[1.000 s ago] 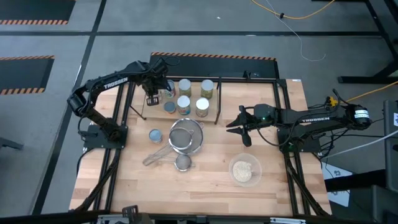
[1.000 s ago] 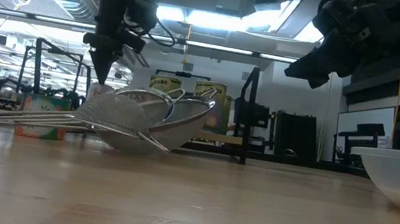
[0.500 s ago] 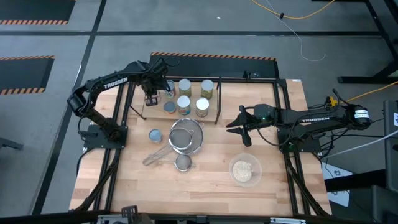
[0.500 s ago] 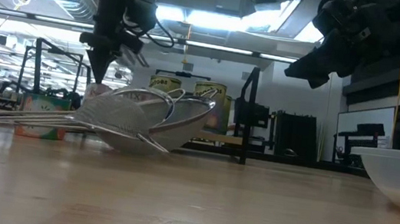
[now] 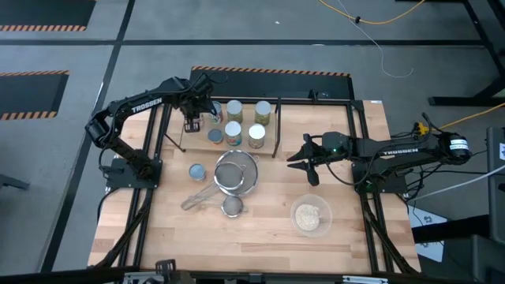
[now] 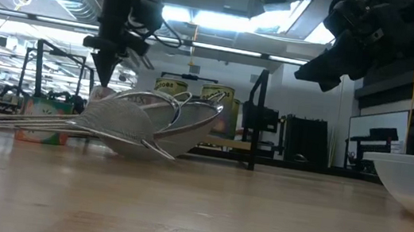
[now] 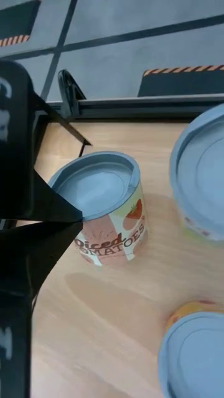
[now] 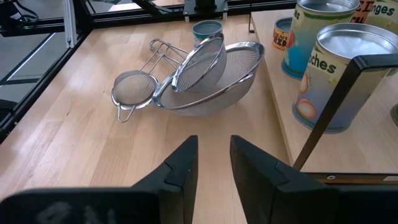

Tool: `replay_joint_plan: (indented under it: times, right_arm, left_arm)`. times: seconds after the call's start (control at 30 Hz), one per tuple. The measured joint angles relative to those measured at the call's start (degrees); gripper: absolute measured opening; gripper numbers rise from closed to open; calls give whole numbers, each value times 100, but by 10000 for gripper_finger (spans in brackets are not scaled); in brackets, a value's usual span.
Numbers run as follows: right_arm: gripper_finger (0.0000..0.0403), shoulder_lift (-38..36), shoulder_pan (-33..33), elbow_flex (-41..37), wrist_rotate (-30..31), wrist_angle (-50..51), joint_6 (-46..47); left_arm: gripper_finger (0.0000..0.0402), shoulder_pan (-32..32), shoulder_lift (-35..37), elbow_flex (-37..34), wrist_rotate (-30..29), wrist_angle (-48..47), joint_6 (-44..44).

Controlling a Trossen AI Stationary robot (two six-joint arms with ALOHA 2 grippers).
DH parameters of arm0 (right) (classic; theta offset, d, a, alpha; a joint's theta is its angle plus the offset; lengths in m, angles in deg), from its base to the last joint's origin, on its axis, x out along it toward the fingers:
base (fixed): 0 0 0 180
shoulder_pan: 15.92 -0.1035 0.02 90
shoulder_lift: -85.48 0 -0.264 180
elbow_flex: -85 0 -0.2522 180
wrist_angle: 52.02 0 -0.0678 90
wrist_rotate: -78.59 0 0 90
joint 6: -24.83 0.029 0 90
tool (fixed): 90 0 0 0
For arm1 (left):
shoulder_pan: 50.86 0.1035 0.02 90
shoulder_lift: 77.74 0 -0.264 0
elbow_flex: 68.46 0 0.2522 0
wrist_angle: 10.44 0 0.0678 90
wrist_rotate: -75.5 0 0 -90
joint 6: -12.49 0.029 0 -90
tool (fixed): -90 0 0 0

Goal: Pick and place cans onto a shelf
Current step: Put the diced tomatoes on the shelf

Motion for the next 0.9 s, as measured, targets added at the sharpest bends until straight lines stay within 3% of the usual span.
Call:
replay_joint_plan:
  times: [0.27,0.43,0.7,0.9]
  right_arm:
    - [98,0,-2,0,0,0,-4]
    - [98,2,0,0,0,0,-6]
    - [98,0,0,0,0,0,-13]
    - [98,1,0,0,0,0,-18]
  left_arm:
    - [0,-2,-2,-2,18,-272,-28]
    - [0,-8,-2,-2,489,-300,-36]
    - [0,-37,-4,-2,539,-340,-198]
    - [0,-155,-4,-2,901,-576,-493]
